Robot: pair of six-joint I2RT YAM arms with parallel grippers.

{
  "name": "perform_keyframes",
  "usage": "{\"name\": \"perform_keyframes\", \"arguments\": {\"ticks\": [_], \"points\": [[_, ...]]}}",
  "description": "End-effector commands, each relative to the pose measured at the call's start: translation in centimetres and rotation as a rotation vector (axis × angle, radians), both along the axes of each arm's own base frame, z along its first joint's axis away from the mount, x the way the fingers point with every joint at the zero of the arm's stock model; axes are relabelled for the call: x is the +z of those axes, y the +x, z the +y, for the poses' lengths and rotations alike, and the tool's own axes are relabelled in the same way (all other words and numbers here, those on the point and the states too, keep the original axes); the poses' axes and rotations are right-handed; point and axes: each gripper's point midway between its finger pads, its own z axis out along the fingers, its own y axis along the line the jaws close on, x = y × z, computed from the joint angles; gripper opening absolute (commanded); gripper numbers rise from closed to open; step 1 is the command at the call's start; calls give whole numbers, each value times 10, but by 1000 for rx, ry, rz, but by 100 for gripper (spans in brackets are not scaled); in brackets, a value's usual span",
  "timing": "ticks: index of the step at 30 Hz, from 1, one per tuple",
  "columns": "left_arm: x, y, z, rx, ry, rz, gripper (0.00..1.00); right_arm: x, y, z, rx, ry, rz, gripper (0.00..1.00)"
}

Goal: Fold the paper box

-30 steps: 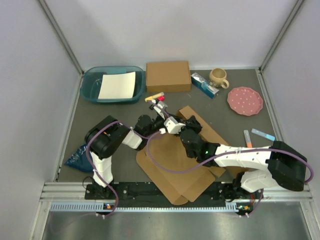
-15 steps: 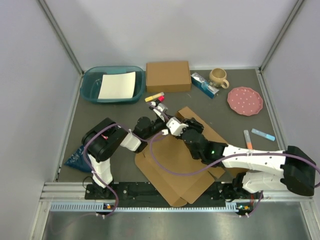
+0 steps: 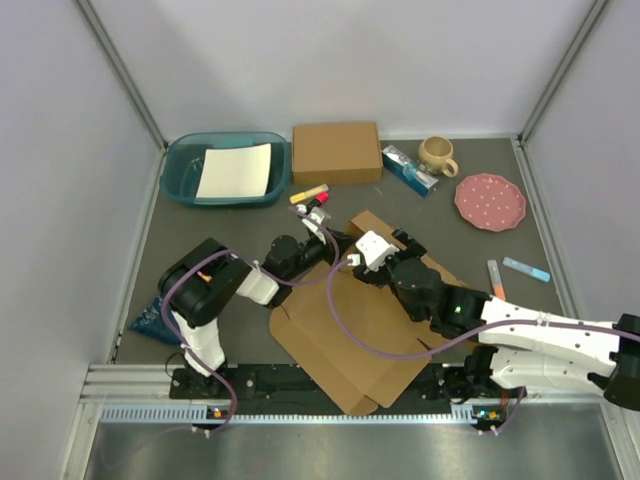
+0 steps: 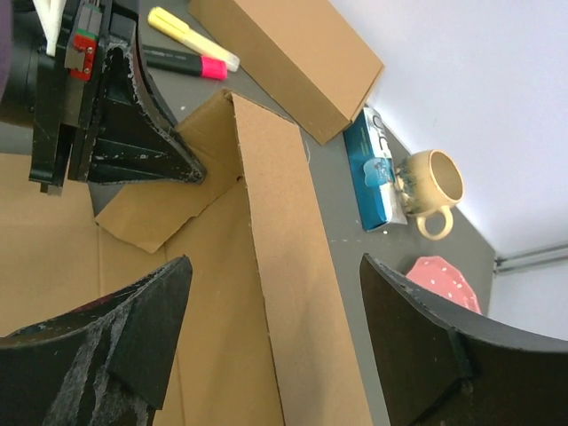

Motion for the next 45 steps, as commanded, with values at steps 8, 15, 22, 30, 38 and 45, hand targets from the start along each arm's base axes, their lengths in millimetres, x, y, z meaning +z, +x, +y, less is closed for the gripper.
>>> {"name": "perform_keyframes", "arguments": {"ticks": [8,15,22,30,38,45], "points": [[86,-8,13,111,-121,-291,2,66,-12,-2,59,400,-33,76],[78,-4,20,178,-93,-315,3,59,28,-8,-72,553,52,70],[60,-3,23,222,-37,-334,7,34,55,13,-73,582,114,69],[53,-4,27,246,-34,-321,21,5,54,23,-51,533,175,69],[41,-14,22,176,28,-292,51,-2,52,18,-59,507,187,70],[28,-11,15,148,96,-278,51,-10,51,18,-56,499,200,70]]}}
